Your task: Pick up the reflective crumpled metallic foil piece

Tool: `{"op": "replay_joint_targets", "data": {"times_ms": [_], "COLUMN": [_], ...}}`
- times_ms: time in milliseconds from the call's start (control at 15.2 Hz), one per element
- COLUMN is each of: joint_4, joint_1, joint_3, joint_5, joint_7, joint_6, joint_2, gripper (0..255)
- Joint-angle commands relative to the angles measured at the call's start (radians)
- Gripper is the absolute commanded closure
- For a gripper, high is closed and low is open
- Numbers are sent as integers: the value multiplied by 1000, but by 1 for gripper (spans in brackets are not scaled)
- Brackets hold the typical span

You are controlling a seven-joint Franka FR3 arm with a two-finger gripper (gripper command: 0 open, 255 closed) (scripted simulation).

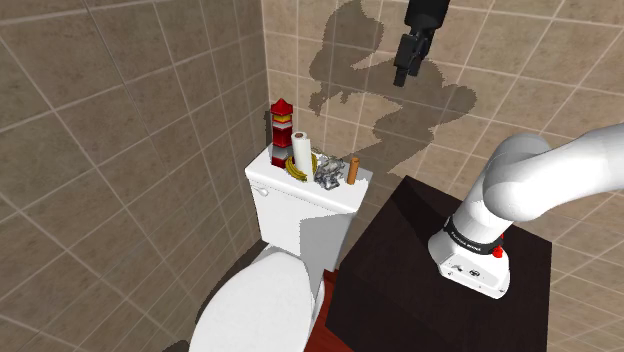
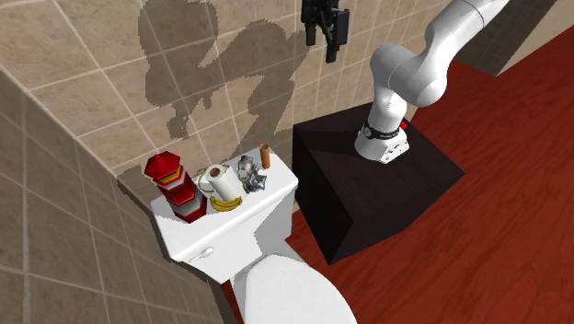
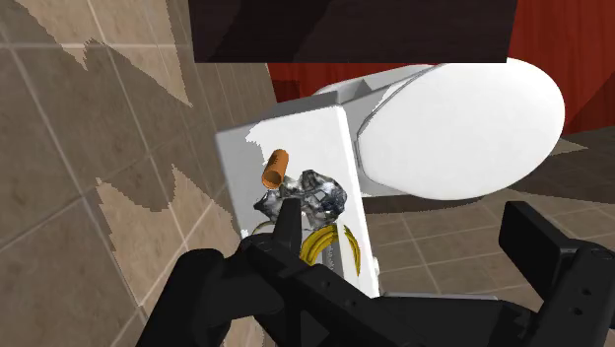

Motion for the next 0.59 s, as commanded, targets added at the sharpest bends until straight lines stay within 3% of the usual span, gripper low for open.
{"op": "replay_joint_targets", "data": {"times_ms": [0,528], "joint_4": [0,-253], "joint_1": [0,28], "joint_3": [0,-152], "joint_5": [0,-78], "joint_7": [0,-279], "joint_6": [0,295], "joint_2": [0,-18], "gripper": [0,0]}}
